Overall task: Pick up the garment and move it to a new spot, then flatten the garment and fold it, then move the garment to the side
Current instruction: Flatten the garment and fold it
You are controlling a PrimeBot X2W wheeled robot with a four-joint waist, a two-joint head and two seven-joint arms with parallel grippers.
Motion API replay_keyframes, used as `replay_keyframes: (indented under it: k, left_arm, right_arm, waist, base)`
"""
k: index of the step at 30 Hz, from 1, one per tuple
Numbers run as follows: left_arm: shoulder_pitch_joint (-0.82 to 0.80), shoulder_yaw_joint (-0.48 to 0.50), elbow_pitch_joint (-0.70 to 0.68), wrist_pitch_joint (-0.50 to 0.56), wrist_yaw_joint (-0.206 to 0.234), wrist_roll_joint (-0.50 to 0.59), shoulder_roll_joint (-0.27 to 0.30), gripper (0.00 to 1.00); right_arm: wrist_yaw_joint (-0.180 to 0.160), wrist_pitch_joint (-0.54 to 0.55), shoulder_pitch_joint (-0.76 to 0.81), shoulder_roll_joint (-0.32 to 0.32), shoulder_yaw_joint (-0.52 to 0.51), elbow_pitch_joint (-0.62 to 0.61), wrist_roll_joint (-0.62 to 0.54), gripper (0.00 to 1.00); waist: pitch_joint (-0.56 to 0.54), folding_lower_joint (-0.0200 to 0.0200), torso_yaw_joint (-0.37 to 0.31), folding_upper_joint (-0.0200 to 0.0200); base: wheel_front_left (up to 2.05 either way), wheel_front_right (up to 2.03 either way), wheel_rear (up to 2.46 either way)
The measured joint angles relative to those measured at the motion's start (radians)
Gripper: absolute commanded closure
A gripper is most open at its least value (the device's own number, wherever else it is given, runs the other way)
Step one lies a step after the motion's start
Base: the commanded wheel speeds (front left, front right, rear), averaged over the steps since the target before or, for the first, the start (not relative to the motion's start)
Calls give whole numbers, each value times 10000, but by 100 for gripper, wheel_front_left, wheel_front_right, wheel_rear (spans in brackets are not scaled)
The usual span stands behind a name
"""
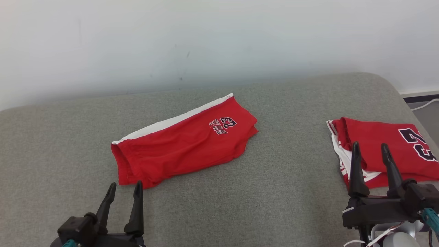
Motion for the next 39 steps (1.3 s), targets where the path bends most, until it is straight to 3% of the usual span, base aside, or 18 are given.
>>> replay_keyframes:
  k: [5, 11, 16, 31, 32, 33, 36, 38, 39]
  left_arm:
    - [81, 242, 119, 268, 8, -328, -284, 0]
    - [-1435, -727, 2297, 1720, -115, 190, -199, 0]
    - [-2186, -936, 3173, 2359, -194, 437, -219, 0]
    - [-3415, -698, 5377, 3024, -186, 351, -546, 1]
    - [-3525, -690, 5428, 3022, -184, 351, -568, 20]
    - [-3635, -690, 5484, 3024, -184, 351, -583, 31]
    - [-3871, -623, 5728, 2976, -182, 353, -617, 28]
    - [-3970, -568, 5889, 2963, -180, 372, -616, 11]
    - [-4010, -531, 5973, 2907, -180, 376, -606, 9]
  right_arm:
    - [0, 0, 92, 33, 38, -73, -56, 0]
    - [90, 6, 135, 94, 403, -403, -102, 0]
    - [92, 96, -21, 86, 464, -748, -188, 0]
    - [150, 176, -595, -44, 374, -719, -251, 0]
    - [150, 178, -593, -59, 353, -736, -251, 0]
    - [150, 178, -591, -63, 343, -788, -251, 0]
    - [150, 178, -594, -67, 337, -771, -259, 0]
    - [150, 180, -599, -65, 341, -767, -261, 0]
    - [150, 180, -602, -65, 347, -759, -261, 0]
  waist:
    - [-45, 0, 115, 0]
    - [72, -1, 185, 0]
    - [441, 0, 115, 0]
    - [1229, 0, -414, 1]
    - [1252, 0, -426, 1]
    - [1278, 0, -431, 1]
    - [1345, 0, -416, 1]
    - [1373, 0, -384, 1]
    - [1383, 0, -369, 1]
  base:
    - [0, 0, 0]
    - [0, 0, 0]
    - [0, 0, 0]
    - [0, 0, 0]
    - [0, 0, 0]
    - [0, 0, 0]
    - [0, 0, 0]
    - [0, 0, 0]
    - [0, 0, 0]
